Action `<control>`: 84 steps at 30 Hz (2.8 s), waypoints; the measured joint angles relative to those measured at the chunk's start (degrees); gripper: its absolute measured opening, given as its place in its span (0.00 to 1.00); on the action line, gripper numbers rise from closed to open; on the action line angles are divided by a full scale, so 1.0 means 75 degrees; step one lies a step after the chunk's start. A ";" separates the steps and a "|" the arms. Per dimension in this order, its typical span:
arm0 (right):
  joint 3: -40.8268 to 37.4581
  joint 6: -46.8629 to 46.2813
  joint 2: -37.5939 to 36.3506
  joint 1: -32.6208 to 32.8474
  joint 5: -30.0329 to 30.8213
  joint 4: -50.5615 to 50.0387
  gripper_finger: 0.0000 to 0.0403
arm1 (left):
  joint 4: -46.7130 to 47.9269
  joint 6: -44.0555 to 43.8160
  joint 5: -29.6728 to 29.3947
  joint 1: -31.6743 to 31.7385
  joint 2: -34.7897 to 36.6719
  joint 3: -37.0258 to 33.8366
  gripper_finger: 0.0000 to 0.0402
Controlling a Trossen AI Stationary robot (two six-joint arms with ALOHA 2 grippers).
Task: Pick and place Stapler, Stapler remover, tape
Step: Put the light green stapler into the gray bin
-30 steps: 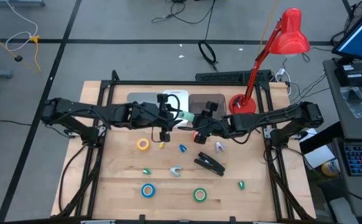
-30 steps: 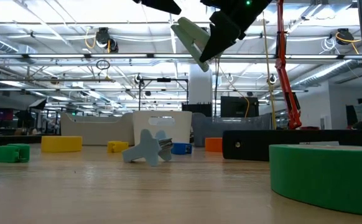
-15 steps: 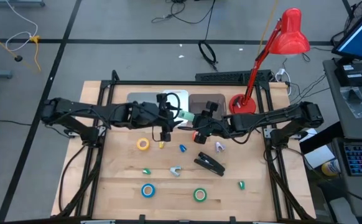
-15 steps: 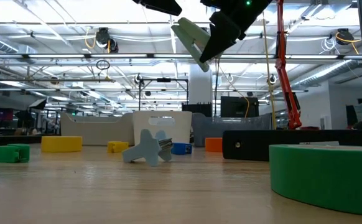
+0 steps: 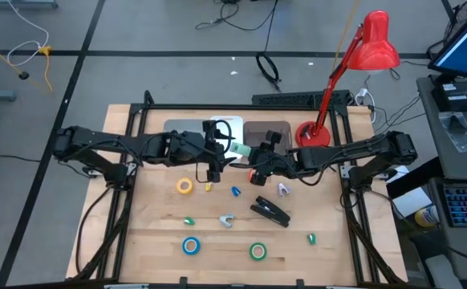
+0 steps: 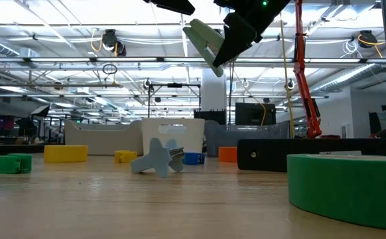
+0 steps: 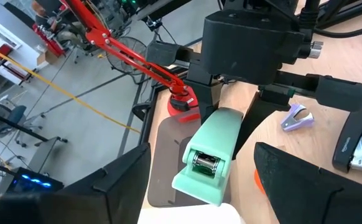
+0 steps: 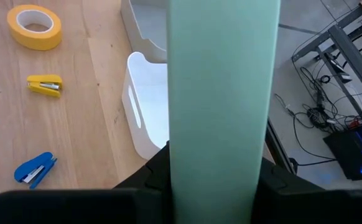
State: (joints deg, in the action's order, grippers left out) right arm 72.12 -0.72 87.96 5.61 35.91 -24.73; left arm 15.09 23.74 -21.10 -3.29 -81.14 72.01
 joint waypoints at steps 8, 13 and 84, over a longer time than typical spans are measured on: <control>0.0000 0.0013 0.0000 0.0015 -0.0013 0.0003 0.26 | 0.0003 0.0136 0.0003 0.0188 0.0000 0.0000 0.71; 0.0000 0.0070 0.0000 0.0035 -0.0019 0.0021 0.26 | -0.0066 0.0021 0.0321 0.0289 -0.0107 0.0004 0.71; -0.0003 0.0586 0.0006 0.0041 -0.0762 0.0550 0.35 | -0.0110 0.0016 0.1363 0.0469 -0.0659 -0.0003 0.34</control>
State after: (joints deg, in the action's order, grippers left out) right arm 72.10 3.68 88.01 5.92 30.20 -20.60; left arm 14.27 23.86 -10.88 0.23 -86.08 71.99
